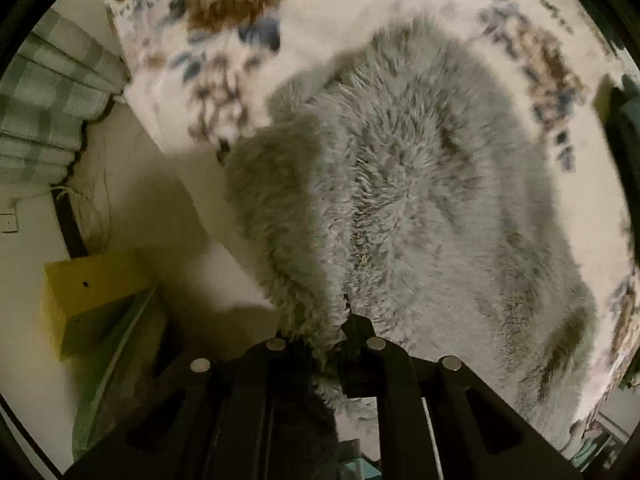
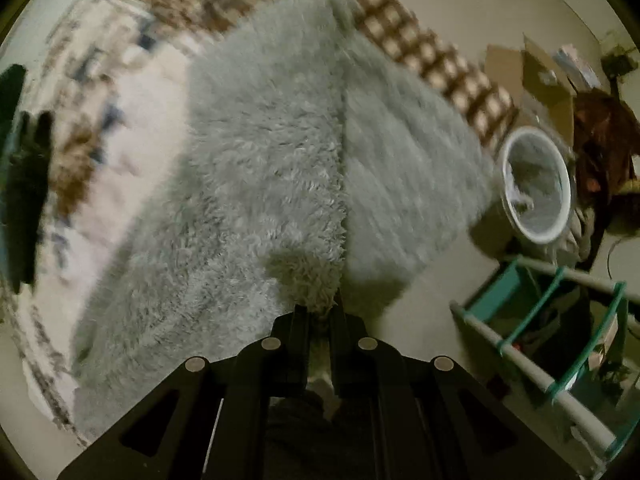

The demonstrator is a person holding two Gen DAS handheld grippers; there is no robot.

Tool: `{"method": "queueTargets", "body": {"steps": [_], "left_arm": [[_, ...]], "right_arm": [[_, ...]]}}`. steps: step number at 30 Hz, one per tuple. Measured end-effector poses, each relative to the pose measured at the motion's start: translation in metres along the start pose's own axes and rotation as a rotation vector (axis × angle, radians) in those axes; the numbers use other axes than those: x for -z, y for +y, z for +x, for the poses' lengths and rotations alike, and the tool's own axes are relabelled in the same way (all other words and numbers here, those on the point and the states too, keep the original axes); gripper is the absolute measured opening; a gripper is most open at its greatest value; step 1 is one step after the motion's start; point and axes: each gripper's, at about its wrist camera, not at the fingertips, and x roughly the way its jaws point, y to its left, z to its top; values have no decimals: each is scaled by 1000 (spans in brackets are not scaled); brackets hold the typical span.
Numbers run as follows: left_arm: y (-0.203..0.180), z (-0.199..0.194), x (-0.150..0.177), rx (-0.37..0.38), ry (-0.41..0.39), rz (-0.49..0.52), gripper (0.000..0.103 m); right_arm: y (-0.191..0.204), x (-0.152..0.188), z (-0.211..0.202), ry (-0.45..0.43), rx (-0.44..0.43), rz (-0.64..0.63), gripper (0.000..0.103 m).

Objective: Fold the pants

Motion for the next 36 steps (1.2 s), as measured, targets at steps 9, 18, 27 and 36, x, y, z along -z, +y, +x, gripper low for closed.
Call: {"method": "queueTargets", "body": {"steps": [9,18,27,36], "left_arm": [[-12,-22,11,99,-123,68,22],[-60,-36,47,119,-190,257,85],[-136,-26,85,129,-169,472,85],[-180,-24,98,150,-143,553,85]], "right_arm": [[-5,0,-2,30,-74,-16,59],[56,-77,-14,-150,21,-206,98],[-3,-80,-43,-271,69,-52,7],[-125,-78,-47,-159,14,305,50]]}}
